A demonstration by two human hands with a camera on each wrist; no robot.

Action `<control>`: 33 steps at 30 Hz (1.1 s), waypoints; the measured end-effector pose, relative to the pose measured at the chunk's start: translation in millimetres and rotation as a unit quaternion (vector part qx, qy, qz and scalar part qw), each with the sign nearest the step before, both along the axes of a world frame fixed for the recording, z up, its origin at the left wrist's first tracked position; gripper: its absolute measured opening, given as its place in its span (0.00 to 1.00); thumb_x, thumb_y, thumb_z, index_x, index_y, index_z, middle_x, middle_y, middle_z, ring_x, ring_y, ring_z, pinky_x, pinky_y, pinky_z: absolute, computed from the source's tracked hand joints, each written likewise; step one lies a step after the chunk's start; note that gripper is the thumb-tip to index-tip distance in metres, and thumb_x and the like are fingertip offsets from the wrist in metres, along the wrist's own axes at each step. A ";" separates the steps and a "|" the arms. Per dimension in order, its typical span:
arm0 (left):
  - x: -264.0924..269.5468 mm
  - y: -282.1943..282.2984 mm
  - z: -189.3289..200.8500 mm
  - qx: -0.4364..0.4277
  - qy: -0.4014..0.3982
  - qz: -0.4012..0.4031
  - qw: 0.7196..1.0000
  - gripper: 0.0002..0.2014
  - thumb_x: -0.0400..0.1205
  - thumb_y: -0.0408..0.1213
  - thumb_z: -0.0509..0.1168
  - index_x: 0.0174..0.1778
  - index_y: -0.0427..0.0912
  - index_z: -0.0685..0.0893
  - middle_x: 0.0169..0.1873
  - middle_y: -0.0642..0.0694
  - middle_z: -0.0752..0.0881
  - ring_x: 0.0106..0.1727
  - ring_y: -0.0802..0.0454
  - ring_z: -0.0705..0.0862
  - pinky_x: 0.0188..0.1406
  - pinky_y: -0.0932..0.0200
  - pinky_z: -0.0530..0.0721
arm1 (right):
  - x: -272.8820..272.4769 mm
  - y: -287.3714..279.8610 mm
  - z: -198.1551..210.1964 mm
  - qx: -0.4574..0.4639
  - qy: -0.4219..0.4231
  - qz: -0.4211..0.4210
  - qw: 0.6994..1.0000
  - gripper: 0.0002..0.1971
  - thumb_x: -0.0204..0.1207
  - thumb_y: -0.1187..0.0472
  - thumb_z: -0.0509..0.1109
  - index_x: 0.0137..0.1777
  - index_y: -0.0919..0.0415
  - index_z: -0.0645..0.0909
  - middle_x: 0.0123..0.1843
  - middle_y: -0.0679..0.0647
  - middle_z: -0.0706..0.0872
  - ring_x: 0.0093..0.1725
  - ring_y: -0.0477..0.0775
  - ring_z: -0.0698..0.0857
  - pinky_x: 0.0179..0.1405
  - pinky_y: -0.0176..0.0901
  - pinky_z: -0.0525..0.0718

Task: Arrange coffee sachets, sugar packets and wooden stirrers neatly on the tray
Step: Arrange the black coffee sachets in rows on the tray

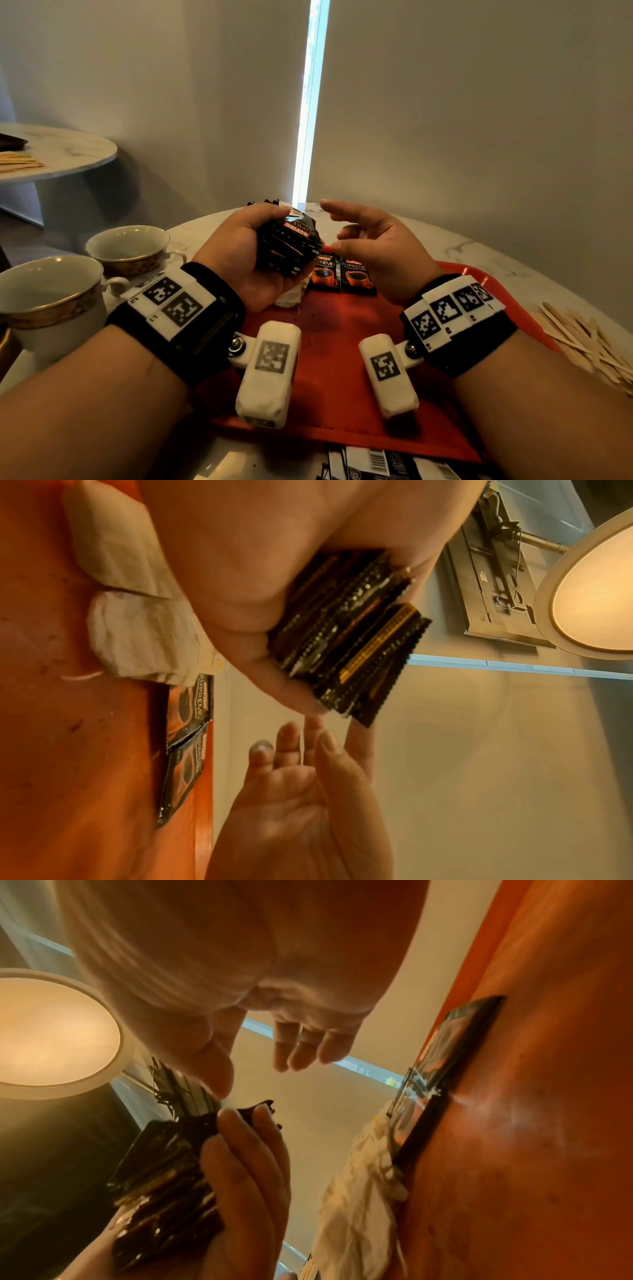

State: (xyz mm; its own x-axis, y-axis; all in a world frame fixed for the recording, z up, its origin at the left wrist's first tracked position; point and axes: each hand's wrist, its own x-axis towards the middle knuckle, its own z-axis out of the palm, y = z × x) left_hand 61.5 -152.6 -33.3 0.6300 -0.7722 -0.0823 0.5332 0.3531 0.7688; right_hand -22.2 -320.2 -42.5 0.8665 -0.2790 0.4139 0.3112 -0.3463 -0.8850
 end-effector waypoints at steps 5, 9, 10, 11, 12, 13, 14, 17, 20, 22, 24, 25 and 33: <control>-1.5 0.2 0.8 0.005 -0.005 -0.011 1.000 0.17 0.85 0.44 0.62 0.62 0.37 0.85 0.48 0.38 0.89 0.42 0.45 0.89 0.39 0.57 0.89 | -4.7 6.8 2.2 -0.070 0.021 0.005 0.997 0.27 0.70 0.67 0.80 0.60 0.33 0.86 0.50 0.27 0.86 0.53 0.32 0.81 0.42 0.25 0.79; -0.8 1.3 2.2 0.009 -0.001 -0.023 1.000 0.19 0.85 0.47 0.63 0.63 0.36 0.84 0.47 0.38 0.88 0.40 0.46 0.89 0.36 0.58 0.89 | -8.0 11.6 6.5 -0.082 0.007 0.028 0.996 0.22 0.73 0.68 0.78 0.61 0.41 0.85 0.65 0.46 0.85 0.54 0.31 0.82 0.48 0.25 0.79; -0.4 1.6 2.4 0.012 0.002 -0.024 1.000 0.20 0.85 0.48 0.63 0.63 0.35 0.83 0.48 0.38 0.87 0.40 0.46 0.89 0.35 0.57 0.89 | -8.3 12.3 6.4 -0.073 0.011 0.030 0.997 0.21 0.74 0.68 0.78 0.59 0.41 0.86 0.64 0.45 0.85 0.54 0.33 0.82 0.47 0.26 0.80; 0.0 1.9 2.4 0.016 0.004 -0.024 1.000 0.21 0.84 0.49 0.64 0.64 0.35 0.82 0.49 0.37 0.87 0.40 0.46 0.89 0.34 0.57 0.89 | -8.0 12.3 5.7 -0.065 0.012 0.032 0.997 0.20 0.73 0.67 0.79 0.58 0.40 0.86 0.61 0.42 0.84 0.53 0.34 0.82 0.46 0.27 0.81; 0.8 2.1 2.2 0.018 0.006 -0.023 1.000 0.22 0.84 0.49 0.65 0.65 0.35 0.82 0.51 0.37 0.87 0.40 0.45 0.89 0.33 0.56 0.89 | -7.7 12.4 5.3 -0.061 0.010 0.030 0.998 0.20 0.73 0.66 0.79 0.57 0.40 0.87 0.59 0.40 0.84 0.53 0.34 0.82 0.46 0.28 0.81; 1.2 2.1 2.1 0.020 0.009 -0.020 1.000 0.23 0.83 0.50 0.66 0.66 0.35 0.81 0.52 0.36 0.87 0.40 0.45 0.89 0.32 0.55 0.88 | -7.5 12.2 4.6 -0.059 0.007 0.027 0.998 0.20 0.72 0.66 0.79 0.56 0.40 0.87 0.58 0.39 0.84 0.52 0.34 0.82 0.46 0.28 0.81; 1.9 2.3 1.7 0.021 0.011 -0.016 1.000 0.23 0.82 0.50 0.68 0.66 0.36 0.81 0.51 0.36 0.87 0.39 0.44 0.89 0.32 0.54 0.88 | -7.1 12.0 4.1 -0.054 0.006 0.021 0.998 0.19 0.72 0.67 0.79 0.55 0.41 0.88 0.58 0.39 0.84 0.51 0.34 0.82 0.45 0.28 0.82; 2.3 1.7 0.8 0.022 0.012 -0.010 1.000 0.24 0.77 0.51 0.71 0.62 0.37 0.81 0.45 0.37 0.88 0.35 0.44 0.90 0.32 0.54 0.87 | -6.6 10.9 2.8 -0.035 0.013 0.009 0.999 0.18 0.70 0.66 0.80 0.54 0.43 0.89 0.60 0.43 0.84 0.51 0.35 0.82 0.40 0.28 0.81; 2.5 1.1 0.6 0.023 0.013 -0.008 1.000 0.22 0.78 0.51 0.70 0.60 0.37 0.82 0.42 0.37 0.87 0.33 0.44 0.89 0.31 0.54 0.87 | -5.2 9.9 1.3 -0.019 0.015 -0.004 1.000 0.18 0.68 0.67 0.82 0.54 0.47 0.91 0.67 0.48 0.82 0.54 0.36 0.83 0.39 0.27 0.81; 3.0 1.0 0.3 0.023 0.016 -0.008 1.000 0.21 0.80 0.51 0.70 0.59 0.38 0.82 0.42 0.38 0.87 0.33 0.45 0.88 0.32 0.55 0.87 | -4.7 10.1 0.9 -0.012 0.015 -0.014 1.000 0.17 0.68 0.66 0.82 0.53 0.47 0.91 0.68 0.49 0.82 0.57 0.37 0.84 0.40 0.26 0.82; 3.2 0.9 0.4 0.023 0.015 -0.010 1.000 0.20 0.80 0.51 0.69 0.58 0.38 0.82 0.42 0.38 0.87 0.34 0.46 0.88 0.32 0.56 0.87 | -4.4 9.9 1.0 -0.014 0.015 -0.022 1.000 0.15 0.67 0.64 0.82 0.52 0.47 0.92 0.67 0.46 0.84 0.60 0.36 0.84 0.41 0.25 0.82; 3.6 0.8 0.2 0.023 0.013 -0.011 1.000 0.19 0.81 0.51 0.69 0.57 0.38 0.82 0.41 0.39 0.87 0.33 0.46 0.88 0.32 0.56 0.87 | -4.6 10.1 1.2 -0.015 0.013 -0.026 0.999 0.14 0.67 0.62 0.82 0.51 0.46 0.92 0.66 0.45 0.84 0.61 0.35 0.84 0.43 0.26 0.82; 6.4 0.1 -1.9 0.021 0.019 -0.001 1.000 0.14 0.82 0.48 0.67 0.53 0.41 0.84 0.39 0.43 0.86 0.35 0.48 0.86 0.32 0.57 0.86 | 0.9 9.0 0.1 0.006 -0.028 -0.033 0.999 0.11 0.72 0.72 0.77 0.51 0.59 0.91 0.59 0.59 0.90 0.57 0.47 0.90 0.54 0.37 0.87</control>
State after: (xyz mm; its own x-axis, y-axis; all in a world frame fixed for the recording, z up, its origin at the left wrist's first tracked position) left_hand 67.9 -152.4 -35.2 0.6244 -0.7688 -0.1380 0.5629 0.3205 0.7619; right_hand -21.3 -311.2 -42.5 0.8221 -0.3396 0.4571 0.3365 -0.3578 -0.8711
